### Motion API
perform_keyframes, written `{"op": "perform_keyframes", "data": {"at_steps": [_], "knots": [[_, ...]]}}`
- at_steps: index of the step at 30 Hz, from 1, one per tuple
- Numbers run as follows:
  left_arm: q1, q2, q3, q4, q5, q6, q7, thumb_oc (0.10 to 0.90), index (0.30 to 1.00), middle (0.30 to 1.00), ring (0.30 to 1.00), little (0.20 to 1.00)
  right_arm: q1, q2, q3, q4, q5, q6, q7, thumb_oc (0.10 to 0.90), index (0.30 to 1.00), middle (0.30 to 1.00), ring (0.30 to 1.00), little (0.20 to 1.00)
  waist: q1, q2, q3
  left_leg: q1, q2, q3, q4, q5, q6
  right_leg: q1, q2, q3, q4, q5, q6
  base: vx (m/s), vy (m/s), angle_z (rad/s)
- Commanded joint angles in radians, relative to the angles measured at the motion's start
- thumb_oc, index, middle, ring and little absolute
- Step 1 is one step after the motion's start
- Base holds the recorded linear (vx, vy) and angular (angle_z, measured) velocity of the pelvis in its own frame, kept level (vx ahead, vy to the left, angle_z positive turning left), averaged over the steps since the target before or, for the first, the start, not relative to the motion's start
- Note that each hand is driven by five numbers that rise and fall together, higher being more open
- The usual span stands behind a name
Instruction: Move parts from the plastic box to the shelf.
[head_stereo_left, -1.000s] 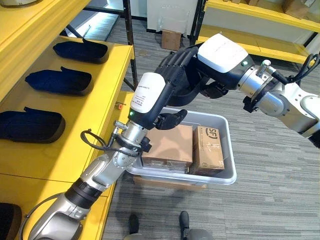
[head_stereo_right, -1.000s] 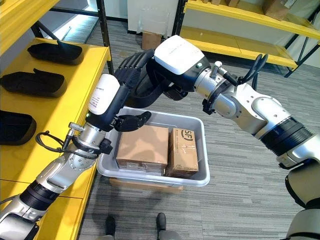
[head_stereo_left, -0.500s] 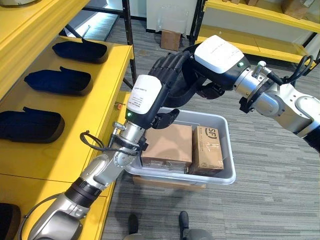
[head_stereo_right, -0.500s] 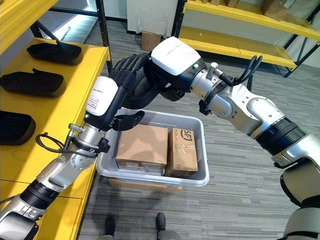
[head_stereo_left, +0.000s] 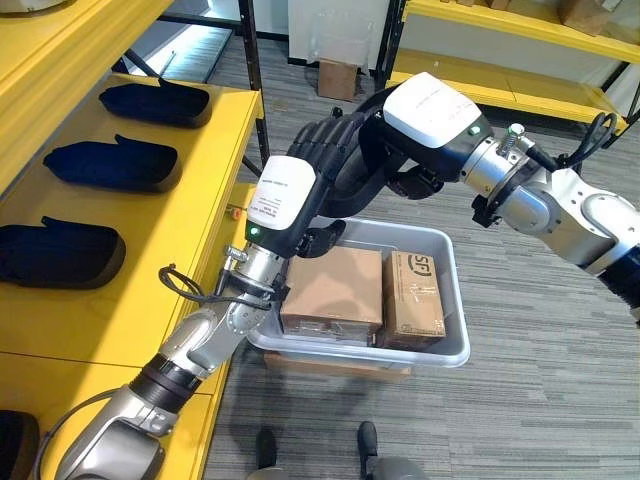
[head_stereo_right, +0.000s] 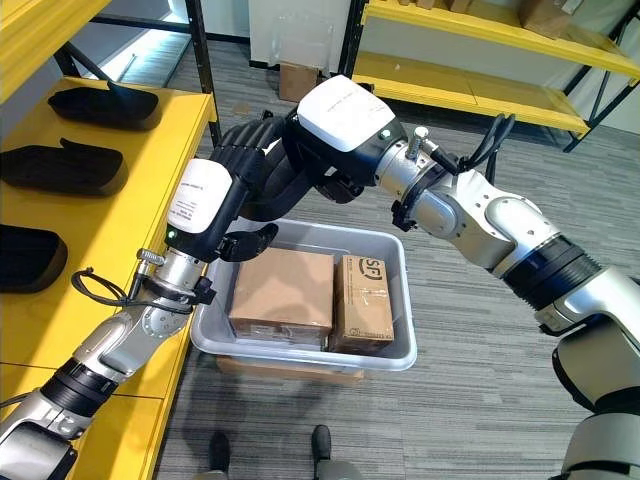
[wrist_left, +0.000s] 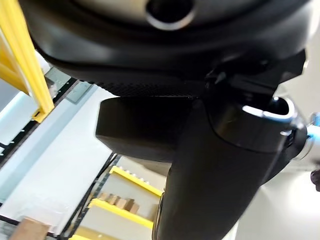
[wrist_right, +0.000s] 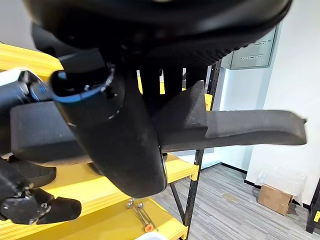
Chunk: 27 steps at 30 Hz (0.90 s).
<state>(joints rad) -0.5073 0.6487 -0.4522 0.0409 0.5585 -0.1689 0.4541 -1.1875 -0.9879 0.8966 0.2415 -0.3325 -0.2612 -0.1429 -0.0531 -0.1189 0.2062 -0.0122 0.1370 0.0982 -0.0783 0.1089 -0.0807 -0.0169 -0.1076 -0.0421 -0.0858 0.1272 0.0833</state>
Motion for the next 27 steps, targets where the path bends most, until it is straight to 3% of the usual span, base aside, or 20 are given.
{"op": "perform_keyframes", "data": {"at_steps": [1, 6, 7, 8, 27], "knots": [[-0.096, 0.009, -0.058, 0.075, 0.03, -0.02, 0.058, 0.9, 1.0, 1.0, 1.0, 1.0, -0.169, 0.063, -0.08, 0.083, 0.06, 0.021, -0.128, 0.4, 0.3, 0.3, 0.3, 0.3, -0.002, -0.015, -0.199, 0.036, 0.059, 0.014, -0.009, -0.097, -0.022, 0.125, -0.058, -0.026, 0.018, -0.173, 0.065, 0.0, 0.0, 0.0], [-0.107, 0.003, -0.076, 0.103, 0.043, -0.016, 0.058, 0.9, 1.0, 1.0, 1.0, 1.0, -0.168, 0.075, -0.088, 0.086, 0.061, 0.022, -0.129, 0.4, 0.3, 0.3, 0.3, 0.3, -0.005, -0.013, -0.198, 0.037, 0.058, 0.016, -0.009, -0.097, -0.021, 0.123, -0.058, -0.022, 0.02, -0.174, 0.064, 0.0, 0.0, 0.0], [-0.11, 0.002, -0.082, 0.108, 0.045, -0.016, 0.055, 0.704, 0.725, 0.725, 0.725, 0.725, -0.17, 0.076, -0.088, 0.087, 0.061, 0.022, -0.128, 0.4, 0.3, 0.3, 0.3, 0.3, -0.006, -0.012, -0.198, 0.038, 0.058, 0.017, -0.009, -0.098, -0.02, 0.123, -0.058, -0.021, 0.02, -0.174, 0.064, 0.0, 0.0, 0.0], [-0.111, 0.001, -0.083, 0.11, 0.047, -0.016, 0.055, 0.4, 0.3, 0.3, 0.3, 0.3, -0.171, 0.077, -0.088, 0.087, 0.061, 0.022, -0.128, 0.4, 0.3, 0.3, 0.3, 0.3, -0.006, -0.013, -0.198, 0.038, 0.058, 0.017, -0.009, -0.098, -0.02, 0.123, -0.059, -0.021, 0.02, -0.174, 0.064, 0.0, 0.0, 0.0], [-0.146, -0.027, -0.121, 0.168, 0.061, -0.008, 0.071, 0.4, 0.3, 0.3, 0.3, 0.3, -0.178, 0.141, -0.114, 0.09, 0.069, 0.017, -0.154, 0.4, 0.3, 0.3, 0.3, 0.3, -0.015, -0.009, -0.203, 0.046, 0.059, 0.021, -0.009, -0.1, -0.019, 0.126, -0.057, -0.017, 0.023, -0.177, 0.062, 0.0, 0.0, 0.0]]}}
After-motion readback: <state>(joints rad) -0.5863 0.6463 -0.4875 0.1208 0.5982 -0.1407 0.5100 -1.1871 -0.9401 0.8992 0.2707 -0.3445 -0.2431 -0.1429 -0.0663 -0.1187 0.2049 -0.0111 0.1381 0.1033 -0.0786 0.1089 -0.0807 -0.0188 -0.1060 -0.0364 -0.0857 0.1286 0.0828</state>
